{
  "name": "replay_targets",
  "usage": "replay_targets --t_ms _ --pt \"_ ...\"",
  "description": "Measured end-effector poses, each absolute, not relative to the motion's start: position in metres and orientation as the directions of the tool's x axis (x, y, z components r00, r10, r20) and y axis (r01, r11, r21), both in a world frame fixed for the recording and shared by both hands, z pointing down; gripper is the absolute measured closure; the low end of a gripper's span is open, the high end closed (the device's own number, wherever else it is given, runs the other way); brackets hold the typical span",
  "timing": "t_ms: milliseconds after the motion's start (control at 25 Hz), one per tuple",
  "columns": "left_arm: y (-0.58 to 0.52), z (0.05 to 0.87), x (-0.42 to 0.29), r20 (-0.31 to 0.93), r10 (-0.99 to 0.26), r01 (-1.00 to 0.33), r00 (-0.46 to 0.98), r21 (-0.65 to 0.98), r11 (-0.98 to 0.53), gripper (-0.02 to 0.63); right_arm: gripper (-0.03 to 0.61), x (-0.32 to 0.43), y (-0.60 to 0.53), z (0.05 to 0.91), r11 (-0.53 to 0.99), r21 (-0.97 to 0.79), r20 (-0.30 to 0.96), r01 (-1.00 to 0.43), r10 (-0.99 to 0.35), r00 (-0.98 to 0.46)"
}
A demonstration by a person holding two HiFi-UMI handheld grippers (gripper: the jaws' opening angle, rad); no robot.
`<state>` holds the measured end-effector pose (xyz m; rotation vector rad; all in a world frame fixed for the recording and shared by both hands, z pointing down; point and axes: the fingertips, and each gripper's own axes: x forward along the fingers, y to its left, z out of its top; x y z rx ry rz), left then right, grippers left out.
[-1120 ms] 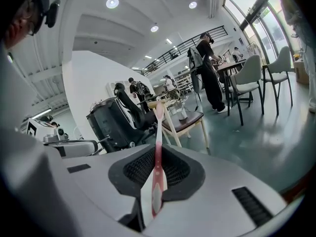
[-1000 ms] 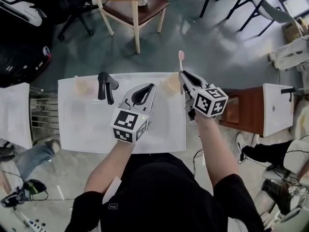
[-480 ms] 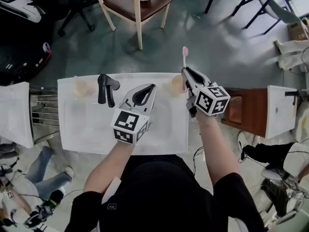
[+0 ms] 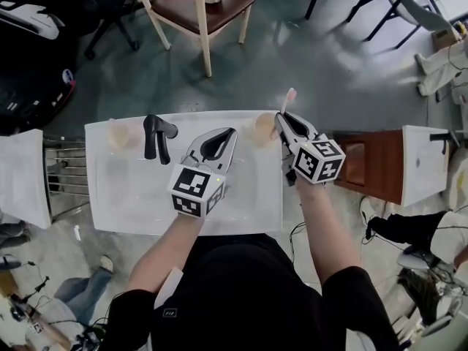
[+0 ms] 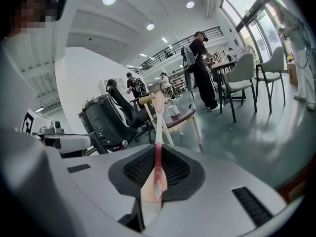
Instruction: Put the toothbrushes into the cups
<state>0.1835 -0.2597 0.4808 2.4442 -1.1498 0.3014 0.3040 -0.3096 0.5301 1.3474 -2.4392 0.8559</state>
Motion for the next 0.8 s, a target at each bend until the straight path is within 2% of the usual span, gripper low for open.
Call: replay_targets --t_ms 800 --pt "-0.254 0.485 0.183 0.359 -0.68 -0.769 0.639 0.302 -0.563 0.598 0.52 0.295 -0.293 0.552 0.379 -0.356 0.55 -0.854 -0.654 -0.519"
